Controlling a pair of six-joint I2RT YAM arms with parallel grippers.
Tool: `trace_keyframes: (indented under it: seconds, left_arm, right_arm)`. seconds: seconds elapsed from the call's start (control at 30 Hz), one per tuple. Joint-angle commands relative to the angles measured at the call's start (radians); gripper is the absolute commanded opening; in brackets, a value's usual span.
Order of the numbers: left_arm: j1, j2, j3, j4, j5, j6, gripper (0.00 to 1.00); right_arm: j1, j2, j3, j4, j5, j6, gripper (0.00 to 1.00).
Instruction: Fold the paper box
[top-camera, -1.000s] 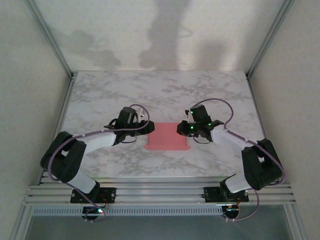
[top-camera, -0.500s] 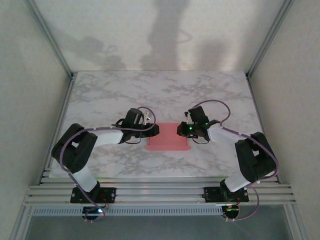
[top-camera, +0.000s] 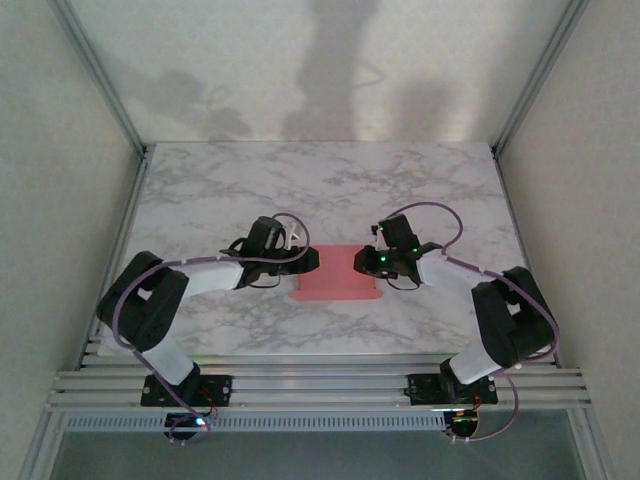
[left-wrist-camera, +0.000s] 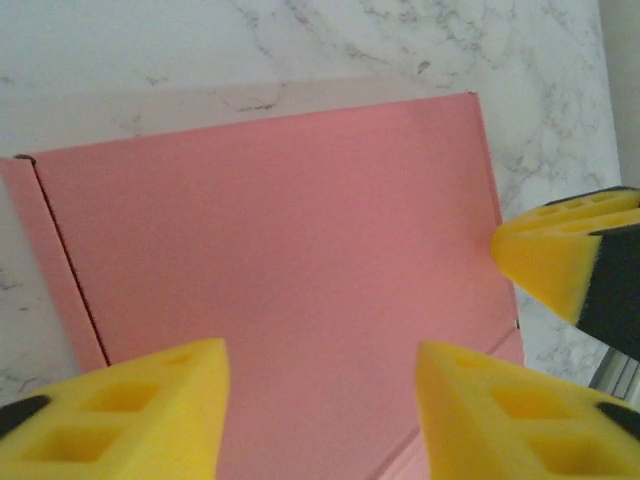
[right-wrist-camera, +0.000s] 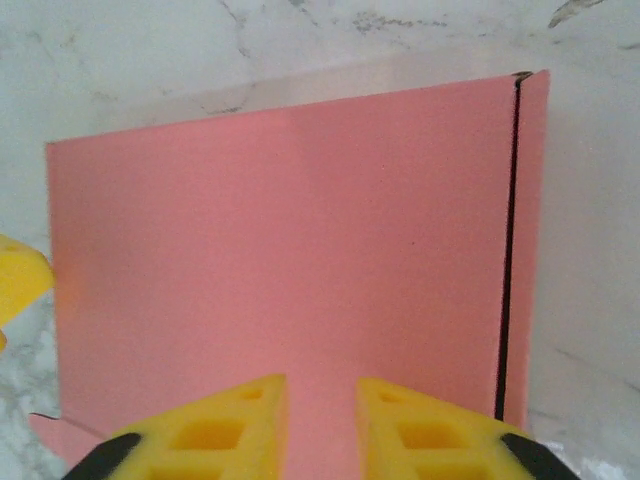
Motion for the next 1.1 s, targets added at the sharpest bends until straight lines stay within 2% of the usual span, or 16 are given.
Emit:
trace_keyframes:
  seconds: [0.0,0.07,0.1,0.2,0.27,0.37,0.57,1.07]
  left_arm:
    - [-0.003,-0.094,-0.026,-0.028,-0.037,0.026,0.69]
    - [0.000,-0.134,-0.041,-0.056,-0.052,0.030,0.90]
    - [0.002,-0.154,-0.050,-0.071,-0.056,0.031,0.99]
    - [0.003,-0.206,-0.081,-0.108,-0.065,0.038,0.99]
    - [0.005,-0.229,-0.098,-0.126,-0.053,0.038,0.99]
    - [0.003,-0.225,-0.105,-0.166,-0.011,0.057,0.99]
    - [0.000,-0.200,-0.143,-0.114,0.068,0.059,0.99]
    - [-0.007,-0.092,-0.112,-0.083,0.100,0.052,0.99]
  right_arm:
    - [-0.010,-0.078,-0.025,-0.059,-0.003,-0.014,0.34]
    - [-0.020,-0.112,-0.039,-0.081,-0.010,-0.014,0.46]
    - [-0.026,-0.129,-0.051,-0.091,-0.014,-0.014,0.56]
    - [-0.042,-0.183,-0.082,-0.114,-0.030,-0.018,0.85]
    - [-0.051,-0.214,-0.098,-0.132,-0.047,-0.022,0.99]
    - [-0.069,-0.234,-0.115,-0.140,-0.108,-0.040,0.99]
    - [-0.081,-0.224,-0.142,-0.092,-0.204,-0.073,0.99]
    - [-0.081,-0.119,-0.124,-0.004,-0.231,-0.071,0.99]
